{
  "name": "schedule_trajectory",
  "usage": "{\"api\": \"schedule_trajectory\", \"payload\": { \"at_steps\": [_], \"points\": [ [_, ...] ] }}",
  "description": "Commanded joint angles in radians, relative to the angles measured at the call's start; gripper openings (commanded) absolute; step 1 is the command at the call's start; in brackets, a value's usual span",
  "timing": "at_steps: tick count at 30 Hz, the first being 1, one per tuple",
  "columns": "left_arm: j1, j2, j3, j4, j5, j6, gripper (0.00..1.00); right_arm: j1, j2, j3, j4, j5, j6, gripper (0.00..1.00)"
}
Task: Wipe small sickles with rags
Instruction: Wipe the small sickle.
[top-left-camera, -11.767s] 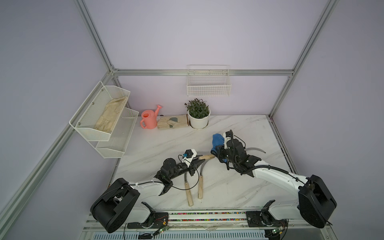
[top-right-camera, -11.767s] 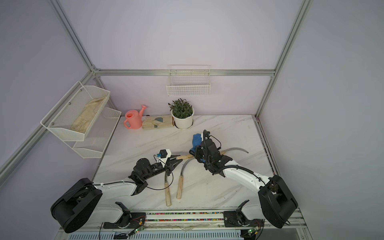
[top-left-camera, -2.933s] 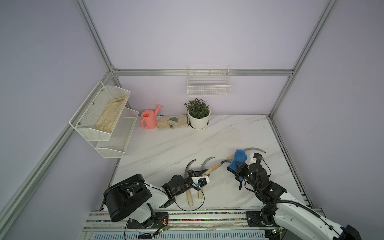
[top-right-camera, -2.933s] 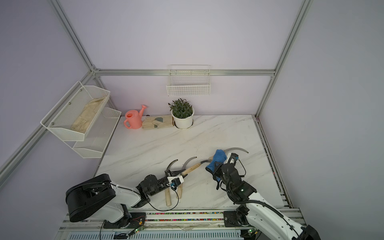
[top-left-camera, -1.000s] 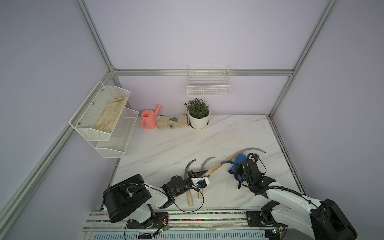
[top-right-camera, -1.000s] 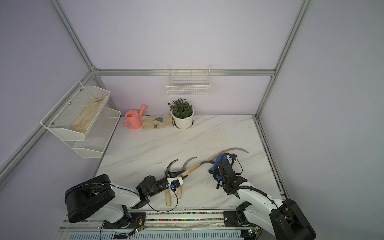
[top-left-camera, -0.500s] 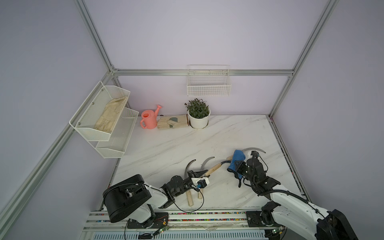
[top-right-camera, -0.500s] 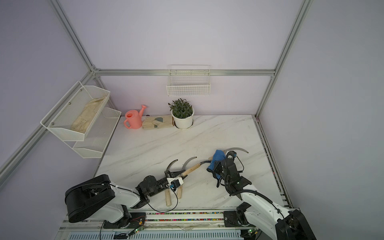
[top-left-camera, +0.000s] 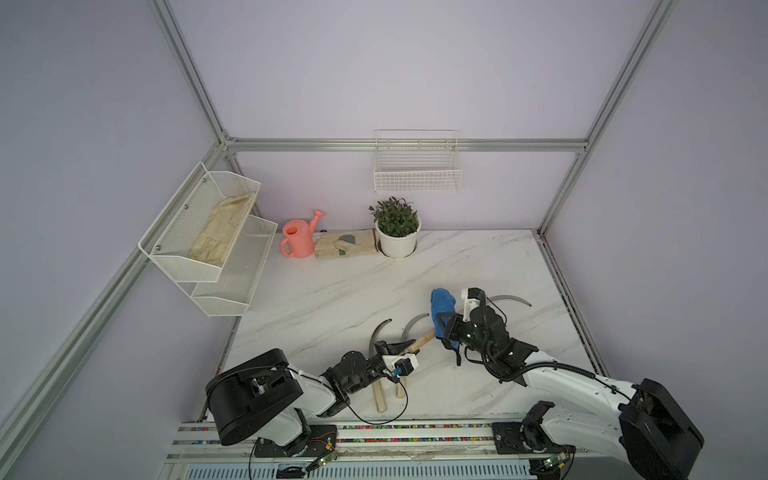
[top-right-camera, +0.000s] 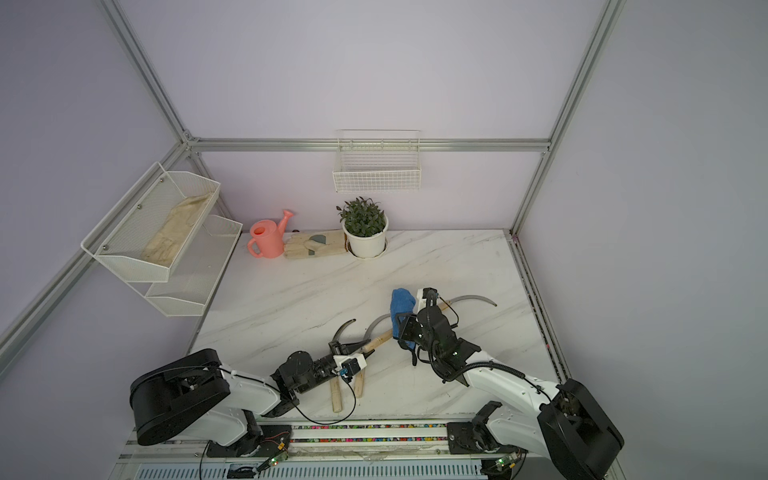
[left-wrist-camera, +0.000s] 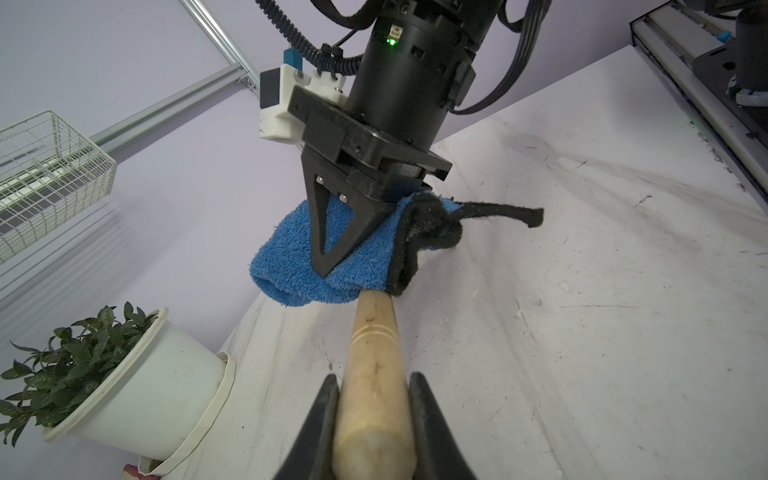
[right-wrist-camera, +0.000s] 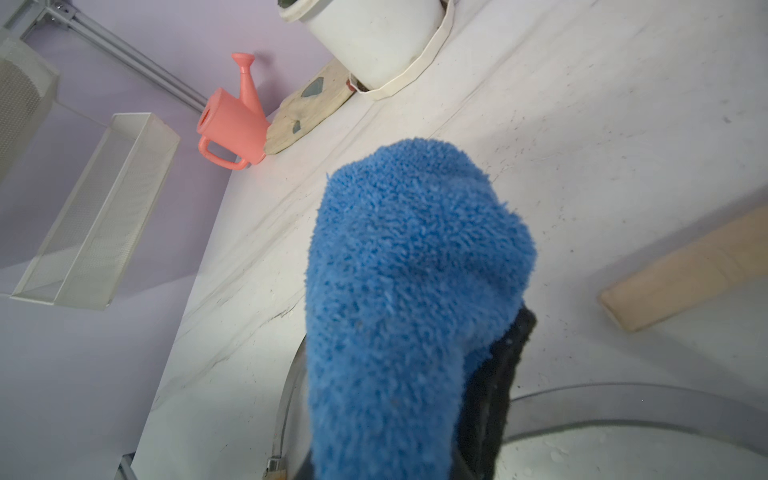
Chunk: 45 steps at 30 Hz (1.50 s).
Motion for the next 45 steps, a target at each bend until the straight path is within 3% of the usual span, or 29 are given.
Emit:
{"api": "schedule_trajectory", "payload": {
  "at_steps": [1, 9, 17, 20, 23, 27, 34, 41, 45],
  "points": [
    [-0.006, -0.026, -0.02, 0.054, 0.01, 0.005, 0.0, -0.024, -0.023, -0.039, -0.1, 0.155, 0.084, 0.0],
    [-0.006, -0.033, -0.023, 0.054, 0.01, 0.002, 0.0, -0.2, -0.028, -0.163, -0.102, 0.118, 0.154, 0.0],
    [-0.007, -0.035, -0.024, 0.054, 0.01, 0.001, 0.0, -0.237, -0.06, -0.195, -0.126, 0.147, 0.202, 0.0],
    [-0.006, -0.038, -0.024, 0.054, 0.012, 0.001, 0.0, -0.235, -0.076, -0.188, -0.103, 0.105, 0.178, 0.0],
    [-0.006, -0.036, -0.024, 0.054, 0.012, 0.001, 0.0, -0.234, -0.082, -0.179, 0.01, -0.023, 0.111, 0.0],
    [-0.006, -0.035, -0.022, 0.054, 0.011, -0.003, 0.0, -0.166, -0.081, -0.121, 0.051, -0.072, 0.05, 0.0],
    [-0.005, -0.041, 0.03, 0.01, -0.111, -0.124, 0.0, 0.037, -0.116, -0.042, 0.02, 0.032, -0.04, 0.0],
    [-0.003, -0.099, 0.032, 0.048, -0.261, -0.275, 0.0, 0.046, -0.228, -0.089, -0.039, 0.08, -0.054, 0.0],
    [-0.002, -0.157, 0.063, -0.053, -0.275, -0.408, 0.0, 0.048, -0.275, -0.101, -0.074, 0.05, -0.069, 0.0]
  ]
}}
